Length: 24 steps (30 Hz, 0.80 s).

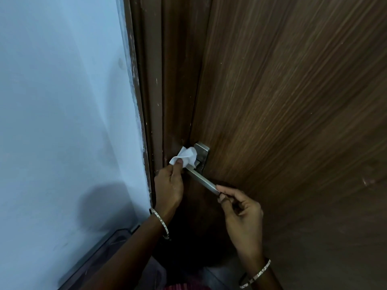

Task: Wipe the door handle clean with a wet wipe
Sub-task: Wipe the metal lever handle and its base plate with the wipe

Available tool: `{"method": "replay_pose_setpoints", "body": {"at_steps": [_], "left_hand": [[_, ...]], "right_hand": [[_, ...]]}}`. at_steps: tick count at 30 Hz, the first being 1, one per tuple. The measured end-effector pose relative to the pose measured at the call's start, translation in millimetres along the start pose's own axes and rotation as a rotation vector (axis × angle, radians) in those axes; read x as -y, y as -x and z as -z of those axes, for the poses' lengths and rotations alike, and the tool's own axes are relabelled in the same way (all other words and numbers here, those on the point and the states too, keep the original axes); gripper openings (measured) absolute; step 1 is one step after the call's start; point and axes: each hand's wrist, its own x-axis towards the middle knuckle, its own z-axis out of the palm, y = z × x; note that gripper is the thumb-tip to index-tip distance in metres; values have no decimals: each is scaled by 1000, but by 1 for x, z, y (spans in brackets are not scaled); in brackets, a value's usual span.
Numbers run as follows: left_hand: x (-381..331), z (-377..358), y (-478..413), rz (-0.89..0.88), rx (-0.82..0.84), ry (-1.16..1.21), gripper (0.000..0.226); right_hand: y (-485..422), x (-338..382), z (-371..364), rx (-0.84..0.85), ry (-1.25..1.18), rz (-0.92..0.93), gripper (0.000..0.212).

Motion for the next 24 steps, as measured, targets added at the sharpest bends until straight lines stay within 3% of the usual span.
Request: {"method": "replay_pose_setpoints", "body": {"at_steps": [15,20,24], "left_hand": [[6,13,4,75,23,56,25],[4,16,7,54,5,19,37],[-1,3,-2,24,70,12,33]], "right_hand": [[0,0,2,8,-3,-18,45],[-2,1,2,12,12,-28,43],[-5,0,2,1,30,-34,42]]}}
